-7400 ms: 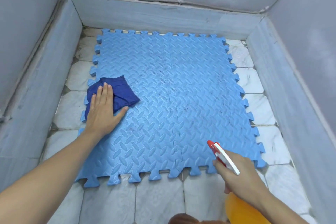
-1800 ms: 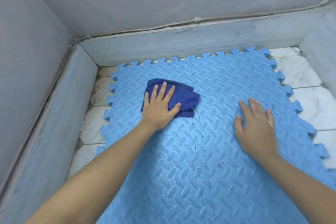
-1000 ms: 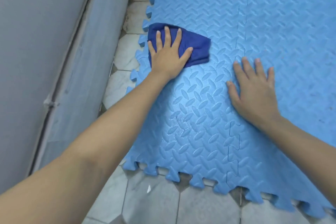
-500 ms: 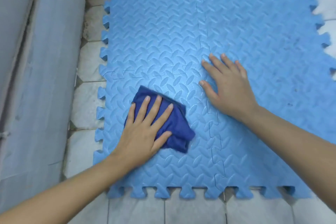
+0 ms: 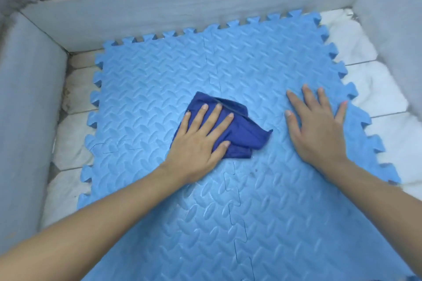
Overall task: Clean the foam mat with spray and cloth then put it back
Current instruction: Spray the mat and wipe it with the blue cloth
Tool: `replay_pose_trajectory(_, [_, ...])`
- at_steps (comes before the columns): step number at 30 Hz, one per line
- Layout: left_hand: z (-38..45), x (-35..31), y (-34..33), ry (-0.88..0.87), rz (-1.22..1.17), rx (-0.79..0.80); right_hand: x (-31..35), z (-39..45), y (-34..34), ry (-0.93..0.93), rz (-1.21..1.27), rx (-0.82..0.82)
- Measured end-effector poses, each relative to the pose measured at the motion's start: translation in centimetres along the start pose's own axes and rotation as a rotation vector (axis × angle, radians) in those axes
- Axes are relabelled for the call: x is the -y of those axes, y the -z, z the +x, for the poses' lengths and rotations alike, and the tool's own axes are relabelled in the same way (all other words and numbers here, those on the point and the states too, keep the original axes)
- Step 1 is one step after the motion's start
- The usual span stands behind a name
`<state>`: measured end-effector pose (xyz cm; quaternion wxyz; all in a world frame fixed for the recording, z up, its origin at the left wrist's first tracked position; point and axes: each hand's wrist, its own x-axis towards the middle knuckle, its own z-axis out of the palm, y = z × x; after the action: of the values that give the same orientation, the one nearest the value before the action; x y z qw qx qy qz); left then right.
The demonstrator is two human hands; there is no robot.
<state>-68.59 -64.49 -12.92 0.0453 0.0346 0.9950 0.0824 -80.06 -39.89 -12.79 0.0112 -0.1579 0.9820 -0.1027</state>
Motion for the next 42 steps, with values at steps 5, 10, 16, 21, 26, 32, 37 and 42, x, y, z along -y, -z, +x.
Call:
replay_pose_trajectory(5, [14.8, 4.8, 2.0, 0.476, -0.108, -0.013, -0.1, 0.0, -0.1, -0.015, -0.010, -0.003])
replay_pose_trajectory(10, [19.6, -1.3, 1.5, 0.208, -0.057, 0.021, -0.2, 0.1, 0.0, -0.016, -0.013, -0.044])
replay_pose_trajectory(16, [24.7, -4.9, 1.5, -0.021, -0.022, 0.006, -0.5, 0.5, 0.0, -0.023, -0.014, -0.053])
replay_pose_trajectory(21, [28.9, -6.9, 2.1, 0.096, -0.096, 0.057, -0.6, 0.8, 0.0, -0.039, 0.015, -0.059])
replay_pose_trajectory(26, [28.8, -4.5, 2.4, -0.068, -0.052, 0.069, -0.5, 0.8, 0.0, -0.015, 0.057, -0.083])
replay_pose_trajectory(32, [18.2, 1.9, 3.0, 0.086, -0.057, 0.114, -0.8, 0.9, 0.0, -0.020, 0.053, -0.071])
replay_pose_trajectory(37, [-1.6, 1.4, 2.4, -0.164, 0.081, 0.293, -0.9, 1.1, 0.2, -0.013, 0.071, -0.083])
replay_pose_trajectory(42, [-10.2, -3.6, -0.1, -0.327, 0.180, 0.234, -0.9, 0.5, 2.3, -0.039, 0.467, -0.118])
